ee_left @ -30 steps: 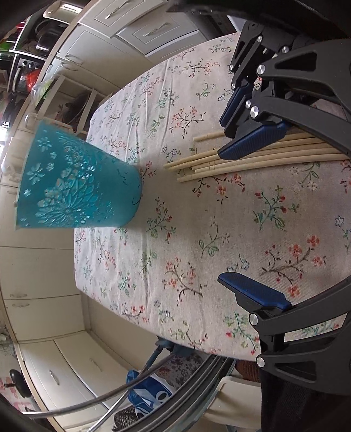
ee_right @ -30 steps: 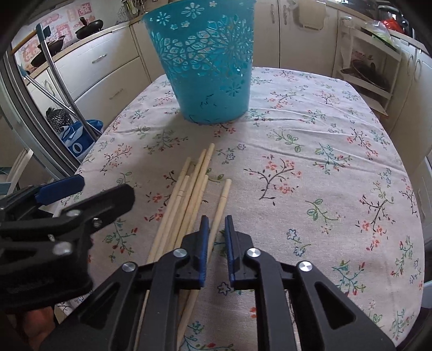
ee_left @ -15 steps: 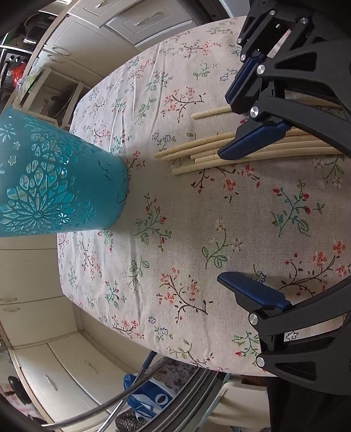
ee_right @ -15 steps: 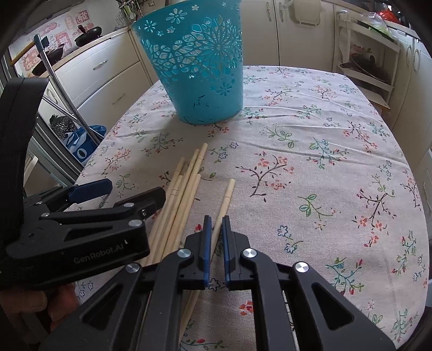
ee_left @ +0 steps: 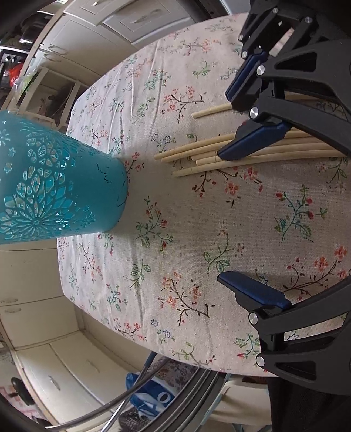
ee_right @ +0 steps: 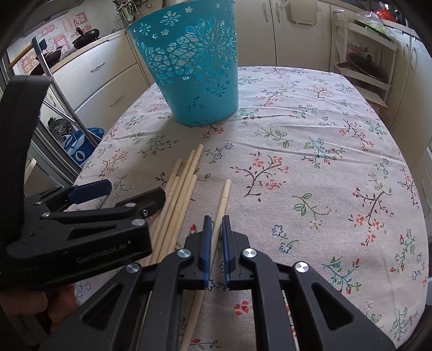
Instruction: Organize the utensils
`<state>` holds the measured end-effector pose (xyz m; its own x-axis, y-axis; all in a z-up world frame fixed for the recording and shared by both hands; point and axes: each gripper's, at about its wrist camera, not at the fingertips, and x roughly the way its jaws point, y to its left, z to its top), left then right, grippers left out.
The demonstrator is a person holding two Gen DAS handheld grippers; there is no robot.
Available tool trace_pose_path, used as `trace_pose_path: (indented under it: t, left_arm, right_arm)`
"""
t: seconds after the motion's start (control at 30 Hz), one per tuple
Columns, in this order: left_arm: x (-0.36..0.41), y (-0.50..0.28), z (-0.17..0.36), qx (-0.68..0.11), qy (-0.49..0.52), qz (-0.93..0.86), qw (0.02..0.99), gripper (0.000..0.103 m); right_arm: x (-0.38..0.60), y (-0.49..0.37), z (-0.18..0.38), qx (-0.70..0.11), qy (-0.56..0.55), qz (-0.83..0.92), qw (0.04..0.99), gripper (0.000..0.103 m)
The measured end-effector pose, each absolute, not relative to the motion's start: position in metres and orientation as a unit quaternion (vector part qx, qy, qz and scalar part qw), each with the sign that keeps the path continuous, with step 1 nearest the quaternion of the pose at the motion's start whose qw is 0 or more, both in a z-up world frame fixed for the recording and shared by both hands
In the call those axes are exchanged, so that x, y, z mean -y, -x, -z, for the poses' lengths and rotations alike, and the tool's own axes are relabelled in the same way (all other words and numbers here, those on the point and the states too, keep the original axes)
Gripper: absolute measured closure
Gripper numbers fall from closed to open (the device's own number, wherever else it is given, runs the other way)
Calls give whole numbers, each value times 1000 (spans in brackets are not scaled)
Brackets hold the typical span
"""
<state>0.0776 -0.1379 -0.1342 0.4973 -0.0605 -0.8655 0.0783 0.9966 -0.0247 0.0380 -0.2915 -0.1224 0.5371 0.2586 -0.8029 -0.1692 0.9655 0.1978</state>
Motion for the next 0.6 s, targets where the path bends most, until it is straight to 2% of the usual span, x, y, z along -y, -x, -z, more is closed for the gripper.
trace_pose_path:
  t: [0.1, 0.27, 0.33, 0.43, 0.5, 0.6]
  left_arm:
    - [146, -74, 137, -494, -48, 40, 867, 23]
    - [144, -76, 135, -496, -44, 45, 866, 23]
    - [145, -78, 134, -495, -45, 49, 866, 28]
    - [149, -83, 131, -492, -49, 63, 867, 43]
    - [152, -86, 130, -490, -51, 72, 867, 68]
    - [153, -88, 128, -493, -41, 92, 864, 95]
  right_arm:
    - [295, -39, 123, -466, -52, -118, 875, 94]
    - [293, -39, 123, -465, -47, -117, 876, 94]
    - [293, -40, 123, -465, -47, -118, 876, 94]
    - [292, -42, 123, -464, -45, -119, 877, 94]
    - [291, -43, 123, -464, -38, -120, 877, 94]
    - [289, -44, 122, -469, -27, -125, 874, 95]
